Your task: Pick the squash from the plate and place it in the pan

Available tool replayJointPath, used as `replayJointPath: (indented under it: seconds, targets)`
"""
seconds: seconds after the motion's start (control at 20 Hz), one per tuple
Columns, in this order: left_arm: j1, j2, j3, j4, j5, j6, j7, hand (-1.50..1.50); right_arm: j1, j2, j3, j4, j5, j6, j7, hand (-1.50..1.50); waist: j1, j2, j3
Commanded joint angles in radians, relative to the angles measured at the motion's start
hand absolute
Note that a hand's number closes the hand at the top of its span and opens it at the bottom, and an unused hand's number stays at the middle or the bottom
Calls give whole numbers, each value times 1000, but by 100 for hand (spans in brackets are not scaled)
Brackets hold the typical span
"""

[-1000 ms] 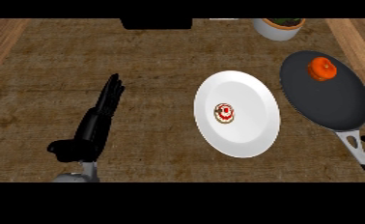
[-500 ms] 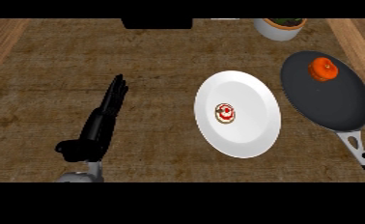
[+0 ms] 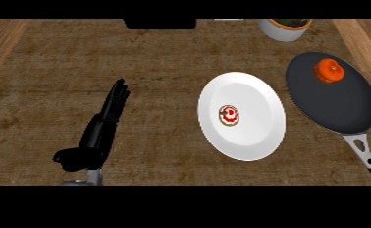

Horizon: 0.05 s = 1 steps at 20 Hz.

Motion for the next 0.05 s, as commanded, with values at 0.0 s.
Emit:
replayJointPath:
  seconds: [0.0]
  targets:
    - [6, 38, 64, 56, 50, -55, -68, 0, -31, -27, 6, 74, 42, -54, -62, -150, 2, 1, 0]
